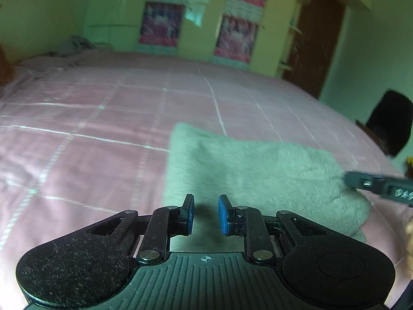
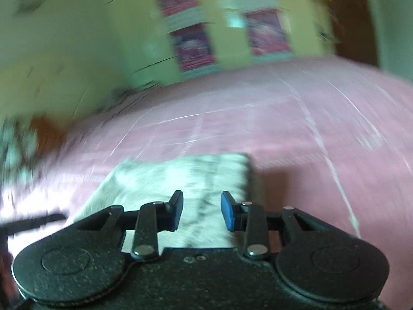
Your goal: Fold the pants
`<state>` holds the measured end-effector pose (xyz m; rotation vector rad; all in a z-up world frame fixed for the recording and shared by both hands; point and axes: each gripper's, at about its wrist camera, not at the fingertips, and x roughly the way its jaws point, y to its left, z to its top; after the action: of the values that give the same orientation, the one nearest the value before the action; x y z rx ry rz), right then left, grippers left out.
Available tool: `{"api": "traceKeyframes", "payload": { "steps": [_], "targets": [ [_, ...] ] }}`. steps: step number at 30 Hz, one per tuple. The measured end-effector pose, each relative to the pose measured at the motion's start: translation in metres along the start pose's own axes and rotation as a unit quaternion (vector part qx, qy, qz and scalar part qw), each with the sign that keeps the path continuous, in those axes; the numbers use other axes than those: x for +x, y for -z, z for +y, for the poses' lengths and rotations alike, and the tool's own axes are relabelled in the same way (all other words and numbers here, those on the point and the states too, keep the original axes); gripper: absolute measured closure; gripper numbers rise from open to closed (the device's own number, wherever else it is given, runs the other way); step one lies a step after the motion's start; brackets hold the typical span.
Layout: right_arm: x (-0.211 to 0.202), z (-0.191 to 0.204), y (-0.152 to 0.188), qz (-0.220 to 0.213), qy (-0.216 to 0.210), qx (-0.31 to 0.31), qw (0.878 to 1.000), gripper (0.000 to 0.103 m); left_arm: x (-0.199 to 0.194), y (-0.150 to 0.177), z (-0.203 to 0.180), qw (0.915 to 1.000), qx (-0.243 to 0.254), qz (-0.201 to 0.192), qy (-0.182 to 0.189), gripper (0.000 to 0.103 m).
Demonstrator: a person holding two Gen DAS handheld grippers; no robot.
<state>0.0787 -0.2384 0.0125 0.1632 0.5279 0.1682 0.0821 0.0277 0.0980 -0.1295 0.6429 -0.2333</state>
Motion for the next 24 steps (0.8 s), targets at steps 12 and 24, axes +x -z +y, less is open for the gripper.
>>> {"api": "traceKeyframes", "payload": {
  "steps": [12,24],
  "targets": [
    [0.038,0.008,0.026,0.055,0.070,-0.136,0.987,0.076,0.010,0.021,-0.012,0.9993,0.023,0.010,0.029,0.082],
    [-0.032,-0.045,0.055,0.027,-0.027,0.183,0.982,0.033,-0.067,0.057,0.050,0.9978,-0.018,-0.062,-0.018,0.082]
  ]
}}
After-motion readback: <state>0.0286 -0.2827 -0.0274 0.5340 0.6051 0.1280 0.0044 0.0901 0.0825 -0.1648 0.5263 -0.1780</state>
